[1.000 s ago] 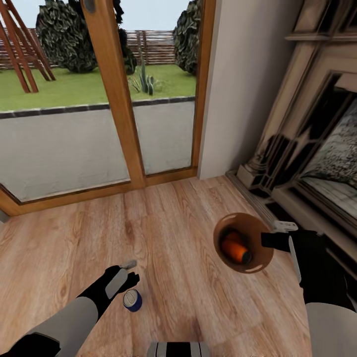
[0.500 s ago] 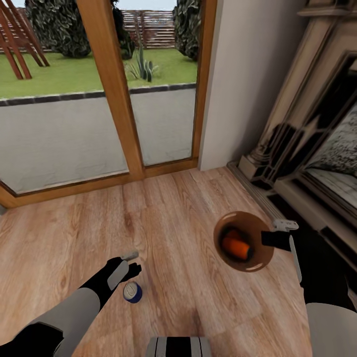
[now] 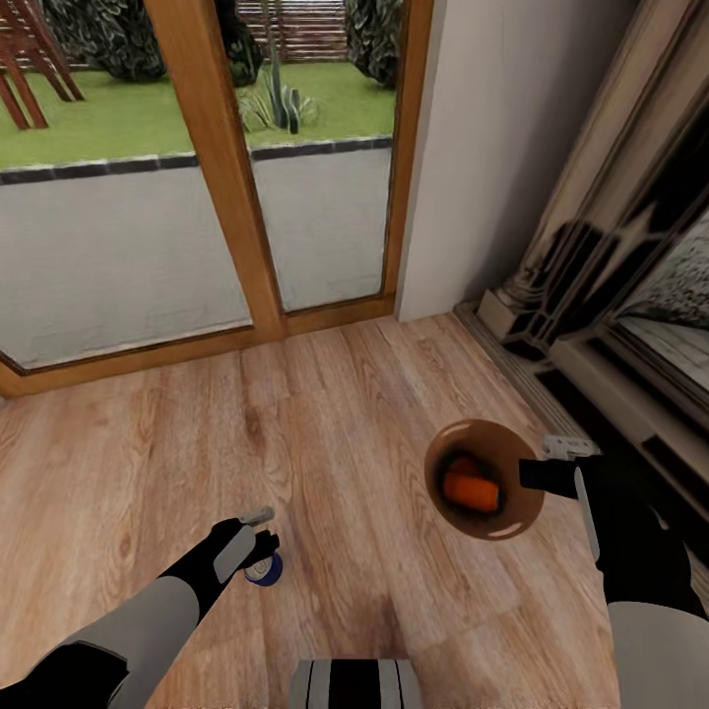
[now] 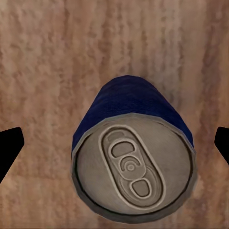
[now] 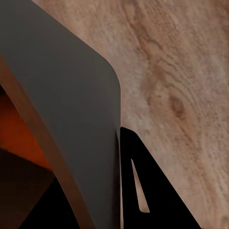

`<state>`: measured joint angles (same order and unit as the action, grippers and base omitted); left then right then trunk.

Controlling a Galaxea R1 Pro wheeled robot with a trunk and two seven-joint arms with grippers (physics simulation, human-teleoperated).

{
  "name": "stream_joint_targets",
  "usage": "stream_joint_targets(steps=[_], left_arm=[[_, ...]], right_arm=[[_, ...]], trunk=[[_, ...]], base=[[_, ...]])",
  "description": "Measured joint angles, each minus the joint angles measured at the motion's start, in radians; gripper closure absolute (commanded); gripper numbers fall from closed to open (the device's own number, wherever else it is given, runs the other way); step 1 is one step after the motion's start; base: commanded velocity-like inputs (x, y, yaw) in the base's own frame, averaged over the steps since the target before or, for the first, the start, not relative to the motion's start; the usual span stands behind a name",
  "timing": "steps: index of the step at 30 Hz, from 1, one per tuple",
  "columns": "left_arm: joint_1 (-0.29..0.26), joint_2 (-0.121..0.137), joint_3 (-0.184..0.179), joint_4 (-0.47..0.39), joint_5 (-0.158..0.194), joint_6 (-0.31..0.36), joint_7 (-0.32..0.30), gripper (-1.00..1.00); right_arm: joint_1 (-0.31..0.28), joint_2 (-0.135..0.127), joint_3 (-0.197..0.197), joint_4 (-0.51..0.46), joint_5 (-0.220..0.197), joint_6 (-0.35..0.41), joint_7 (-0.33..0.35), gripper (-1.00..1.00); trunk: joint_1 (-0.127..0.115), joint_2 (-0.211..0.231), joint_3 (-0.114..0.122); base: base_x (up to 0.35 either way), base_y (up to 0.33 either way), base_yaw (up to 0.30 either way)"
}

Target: Put the three can of soda from the living room inside the tash can in the kitchen.

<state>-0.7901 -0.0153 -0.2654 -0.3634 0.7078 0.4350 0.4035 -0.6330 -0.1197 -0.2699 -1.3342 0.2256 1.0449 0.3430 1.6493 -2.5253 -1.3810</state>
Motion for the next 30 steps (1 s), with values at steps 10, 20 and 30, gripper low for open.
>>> stream_joint_targets(steps=[10, 20, 30], left_arm=[[0.003, -0.022, -0.002, 0.000, 0.002, -0.011, -0.012, -1.00], [0.017, -0.028, -0.002, 0.000, 0.002, -0.020, -0.015, -1.00], [0.021, -0.025, -0.008, 0.000, 0.000, -0.062, -0.015, 1.00]], right_arm=[[0.000, -0.001, 0.000, 0.000, -0.001, 0.000, 0.000, 1.00], [0.000, -0.002, 0.000, 0.000, -0.001, 0.000, 0.000, 1.00], [0.000, -0.001, 0.000, 0.000, -0.001, 0.000, 0.000, 1.00]], trunk=[[0.002, -0.001, -0.019], [0.002, -0.001, -0.019], [0.002, -0.001, -0.019]], base=[[0.000, 0.000, 0.000], [0.000, 0.000, 0.000], [0.000, 0.000, 0.000]])
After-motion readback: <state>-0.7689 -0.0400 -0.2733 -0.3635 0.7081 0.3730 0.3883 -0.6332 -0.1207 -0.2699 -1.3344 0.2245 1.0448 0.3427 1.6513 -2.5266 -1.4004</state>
